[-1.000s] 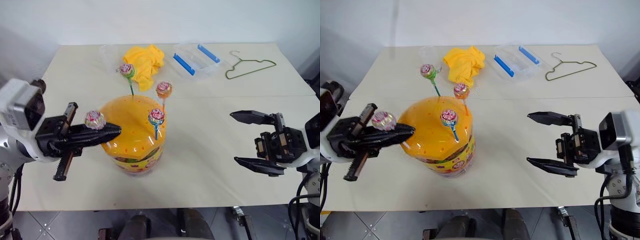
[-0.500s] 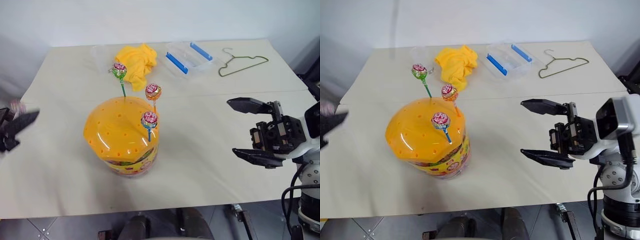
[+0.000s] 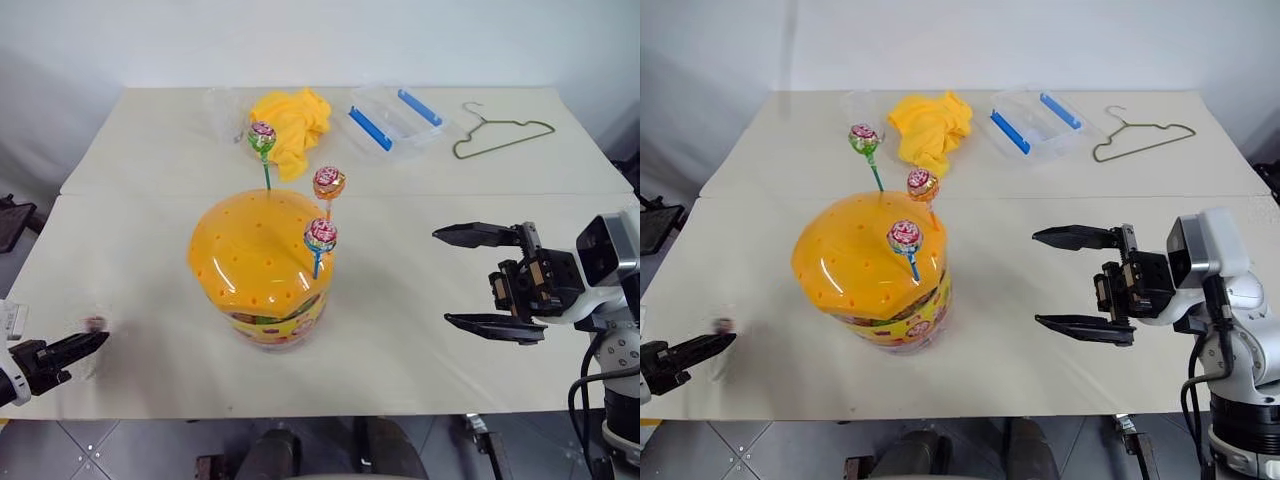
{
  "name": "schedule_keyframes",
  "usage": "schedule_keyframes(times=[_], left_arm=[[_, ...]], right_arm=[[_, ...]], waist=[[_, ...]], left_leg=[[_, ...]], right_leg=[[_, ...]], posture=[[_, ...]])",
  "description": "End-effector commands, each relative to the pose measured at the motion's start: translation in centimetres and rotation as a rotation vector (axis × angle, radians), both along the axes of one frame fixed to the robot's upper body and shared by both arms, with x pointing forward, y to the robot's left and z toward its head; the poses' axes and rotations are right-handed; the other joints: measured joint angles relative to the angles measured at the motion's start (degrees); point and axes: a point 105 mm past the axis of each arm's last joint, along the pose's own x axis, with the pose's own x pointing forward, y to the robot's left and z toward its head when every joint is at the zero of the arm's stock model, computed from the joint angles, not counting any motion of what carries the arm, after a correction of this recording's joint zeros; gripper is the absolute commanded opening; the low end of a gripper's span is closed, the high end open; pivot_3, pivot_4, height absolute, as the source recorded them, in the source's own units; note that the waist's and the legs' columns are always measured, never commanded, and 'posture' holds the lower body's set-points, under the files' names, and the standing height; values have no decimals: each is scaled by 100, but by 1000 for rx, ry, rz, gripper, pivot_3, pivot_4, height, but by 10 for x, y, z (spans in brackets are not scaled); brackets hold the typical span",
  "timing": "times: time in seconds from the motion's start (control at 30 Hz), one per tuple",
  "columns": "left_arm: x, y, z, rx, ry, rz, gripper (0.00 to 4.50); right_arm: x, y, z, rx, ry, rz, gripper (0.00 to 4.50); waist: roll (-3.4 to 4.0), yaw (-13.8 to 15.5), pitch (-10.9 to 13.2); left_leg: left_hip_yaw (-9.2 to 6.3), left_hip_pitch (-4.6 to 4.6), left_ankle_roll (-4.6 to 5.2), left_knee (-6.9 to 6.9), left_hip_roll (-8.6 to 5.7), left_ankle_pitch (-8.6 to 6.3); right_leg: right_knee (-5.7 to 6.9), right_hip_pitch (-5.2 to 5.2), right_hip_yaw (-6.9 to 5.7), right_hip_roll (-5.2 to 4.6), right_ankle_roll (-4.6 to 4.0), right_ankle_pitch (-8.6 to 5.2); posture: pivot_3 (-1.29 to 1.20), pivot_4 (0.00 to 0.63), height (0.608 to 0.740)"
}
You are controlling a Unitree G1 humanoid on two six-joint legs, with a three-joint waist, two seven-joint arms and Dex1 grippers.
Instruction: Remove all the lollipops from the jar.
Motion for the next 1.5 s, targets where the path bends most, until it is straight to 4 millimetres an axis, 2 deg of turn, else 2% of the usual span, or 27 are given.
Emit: schedule_keyframes(times=[0.03, 0.1, 0.2, 0.33, 0.4, 0.53, 0.57, 0.67, 0.8, 0.97, 1.07, 1.17, 1.5], left_arm=[[-6, 16, 7, 61, -36, 47, 2232], [-6, 23, 15, 82, -93, 52, 2900], [-5, 25, 38, 102, -255, -6, 3802], [-6, 19, 84, 71, -541, -131, 3802], [0, 9, 103, 62, -631, -196, 3802], [31, -41, 147, 30, -789, -420, 3802], [38, -55, 156, 20, -816, -476, 4067], [68, -110, 178, 14, -890, -670, 4483], [98, -167, 201, -22, -962, -839, 4483], [106, -204, 209, -97, -902, -1024, 4483], [110, -215, 210, -112, -870, -1070, 4483], [109, -225, 211, -135, -833, -1111, 3915], [107, -223, 213, -117, -797, -1132, 812]], right_arm=[[-4, -4, 8, -6, -61, -27, 4500], [-2, -7, 11, 15, -75, -58, 4500], [0, -13, 12, 40, -83, -108, 4500], [5, -26, 22, 122, -83, -196, 4500], [6, -30, 26, 147, -82, -223, 4500], [7, -36, 32, 198, -88, -273, 4500], [8, -37, 34, 213, -90, -284, 4500], [8, -41, 40, 250, -96, -311, 4500], [5, -42, 43, 270, -97, -336, 4500], [1, -39, 41, 270, -93, -357, 4500], [0, -37, 40, 273, -93, -366, 4500], [-1, -35, 39, 281, -94, -373, 4500], [0, -31, 39, 276, -95, -363, 4500]], waist=[[0, -3, 0], [0, -10, 0], [-1, -5, 0], [-1, 27, -1], [-2, 54, -1], [-4, 76, -2], [-5, 68, -3], [-6, 61, -3], [-6, 40, -3], [-6, -139, -3], [-6, -131, -3], [-6, -93, -3], [-6, -75, -3]], left_leg=[[0, 0, -1, 0, 1, 0], [0, 1, -1, 0, 1, 1], [0, 0, -2, 0, 1, 1], [1, -1, 0, 1, -1, 0], [0, -2, 0, 3, 0, 0], [-7, -2, 0, 6, -2, 1], [-9, -2, 0, 9, -2, 2], [-11, -1, -1, 12, -6, 3], [-3, -1, 0, 17, -15, 4], [14, 0, 2, 15, -15, 2], [14, 0, 1, 22, -14, 2], [13, 0, 1, 30, -14, 3], [2, -6, 1, 44, -16, 2]], right_leg=[[0, 0, -1, 0, 0, 0], [0, 0, 0, 0, 0, 0], [-2, 0, -3, 0, 0, 0], [-6, 1, -4, -2, 0, 0], [-7, 3, -7, -3, 0, 0], [-2, 6, -11, -6, 1, 0], [0, 8, -13, -7, 1, 1], [10, 9, -15, -6, 4, 3], [42, 2, -32, -4, 6, 3], [42, -12, -67, 2, 7, 4], [44, -13, -68, 2, 7, 4], [51, -12, -66, 1, 7, 4], [52, -10, -66, -2, 7, 4]], posture=[[0, 150, 740], [0, 150, 740], [0, 150, 740], [0, 150, 740], [0, 150, 740], [0, 150, 740], [0, 150, 740], [0, 150, 740], [0, 150, 740], [0, 150, 740], [0, 150, 740], [0, 150, 740], [0, 150, 740]])
